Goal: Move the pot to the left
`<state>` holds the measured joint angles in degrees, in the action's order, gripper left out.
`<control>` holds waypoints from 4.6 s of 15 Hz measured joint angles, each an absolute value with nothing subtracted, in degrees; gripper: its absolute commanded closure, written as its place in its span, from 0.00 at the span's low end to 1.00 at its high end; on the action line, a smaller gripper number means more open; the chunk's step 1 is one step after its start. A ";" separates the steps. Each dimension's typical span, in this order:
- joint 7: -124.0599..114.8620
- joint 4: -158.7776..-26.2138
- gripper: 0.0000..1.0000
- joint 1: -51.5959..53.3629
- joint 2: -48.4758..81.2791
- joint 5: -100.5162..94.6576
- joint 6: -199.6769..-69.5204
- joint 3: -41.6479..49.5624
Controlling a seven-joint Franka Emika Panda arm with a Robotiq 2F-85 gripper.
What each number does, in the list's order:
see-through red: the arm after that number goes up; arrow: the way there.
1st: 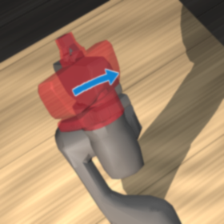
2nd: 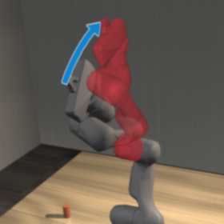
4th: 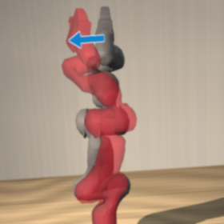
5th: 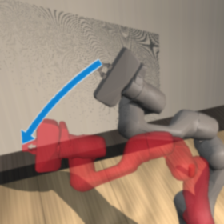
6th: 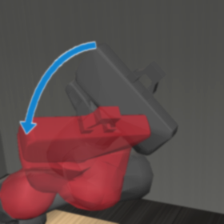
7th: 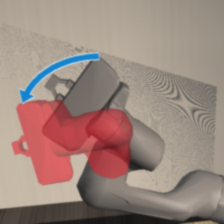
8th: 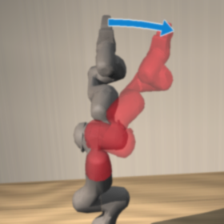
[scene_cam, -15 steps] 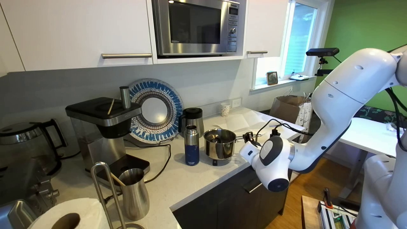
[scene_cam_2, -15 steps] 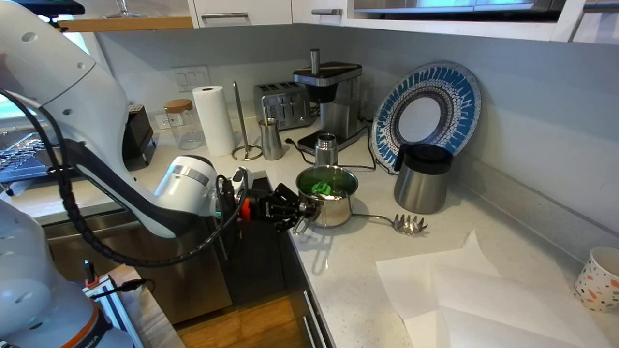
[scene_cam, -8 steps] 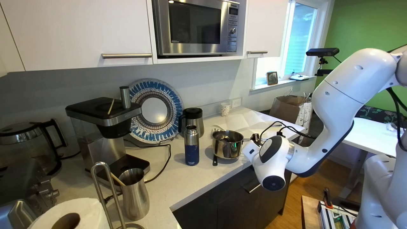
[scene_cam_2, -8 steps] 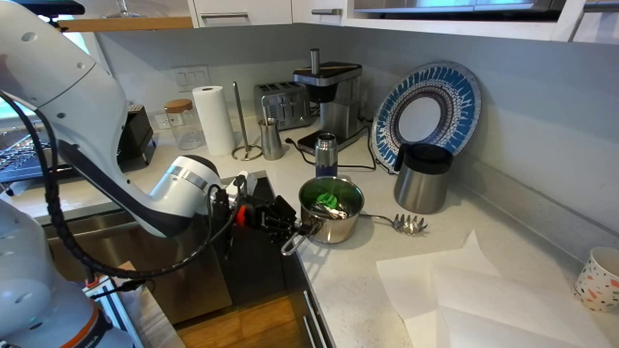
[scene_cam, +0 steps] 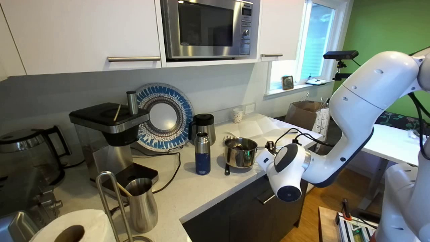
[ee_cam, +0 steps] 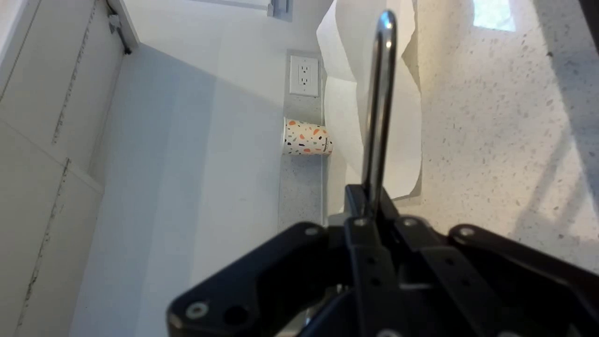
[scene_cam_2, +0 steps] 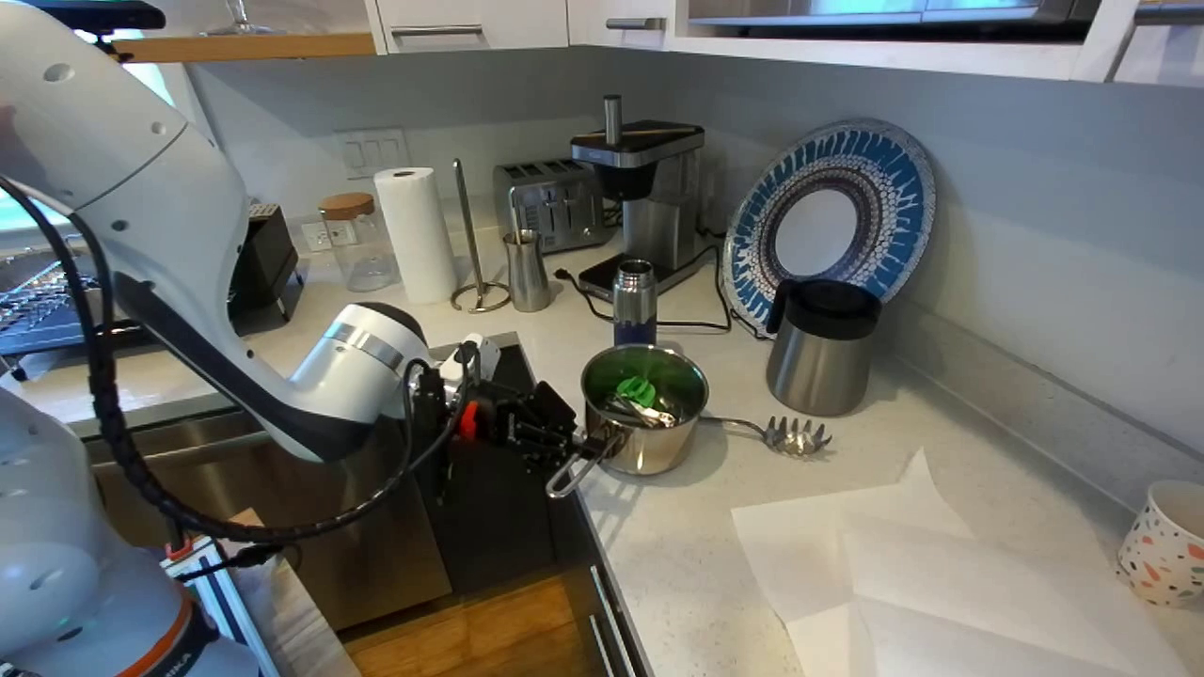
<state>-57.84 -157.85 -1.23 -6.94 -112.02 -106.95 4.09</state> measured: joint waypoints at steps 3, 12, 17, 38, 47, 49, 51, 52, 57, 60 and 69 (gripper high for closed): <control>-57.48 -157.93 0.99 -0.70 -5.32 -108.43 -101.45 2.60; -59.75 -157.89 0.99 5.45 -1.18 -99.43 -80.97 -6.16; -59.77 -157.84 0.99 9.03 0.25 -99.38 -79.38 -10.16; -61.08 -157.32 0.99 15.63 7.25 -117.19 -81.50 -17.71; -67.90 -157.04 0.99 12.78 5.95 -128.33 -91.27 -15.49; -68.51 -157.05 0.99 12.49 5.60 -129.90 -92.56 -15.22; -68.97 -157.05 0.99 12.25 5.27 -131.40 -93.88 -14.85; -69.27 -157.05 0.99 12.13 5.06 -132.33 -94.71 -14.59; -70.97 -157.05 0.99 11.05 3.36 -137.28 -100.25 -13.23; -71.96 -157.05 0.99 10.28 1.80 -139.80 -104.02 -12.08; -67.47 -157.11 0.94 11.37 -1.98 -144.24 -111.03 -12.19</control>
<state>-67.47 -157.11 11.37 -1.98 -144.24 -111.03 -12.19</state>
